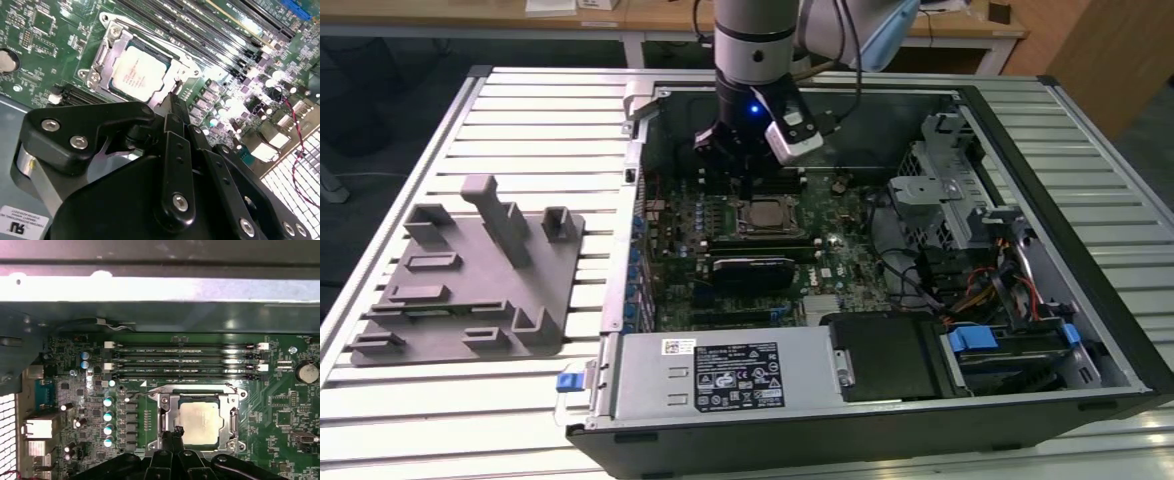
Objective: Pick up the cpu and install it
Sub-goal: 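Close the cpu cover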
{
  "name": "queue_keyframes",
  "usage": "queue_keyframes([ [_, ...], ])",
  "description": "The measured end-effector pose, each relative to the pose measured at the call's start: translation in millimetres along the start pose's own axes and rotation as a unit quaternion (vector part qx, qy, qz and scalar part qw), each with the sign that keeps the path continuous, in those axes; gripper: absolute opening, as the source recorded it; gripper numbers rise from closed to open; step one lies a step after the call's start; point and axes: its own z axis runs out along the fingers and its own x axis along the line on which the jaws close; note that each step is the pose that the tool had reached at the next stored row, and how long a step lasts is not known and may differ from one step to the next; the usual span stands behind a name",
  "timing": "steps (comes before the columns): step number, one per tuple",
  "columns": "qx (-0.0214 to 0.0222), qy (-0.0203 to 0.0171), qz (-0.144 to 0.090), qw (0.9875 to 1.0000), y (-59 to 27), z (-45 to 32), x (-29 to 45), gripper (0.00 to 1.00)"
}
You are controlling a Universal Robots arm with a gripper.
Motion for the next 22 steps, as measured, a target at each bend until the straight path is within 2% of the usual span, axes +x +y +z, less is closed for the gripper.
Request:
queue_keyframes([
  [14, 0.0000, 0.0040, 0.000, 1.0000, 0.2, 0.3, -29.2, 0.11],
  [17, 0.0001, 0.0044, 0.000, 1.0000, 0.2, -0.5, -30.4, 0.11],
  [22, 0.0000, 0.0043, 0.000, 1.0000, 0.1, -9.3, -30.5, 0.11],
])
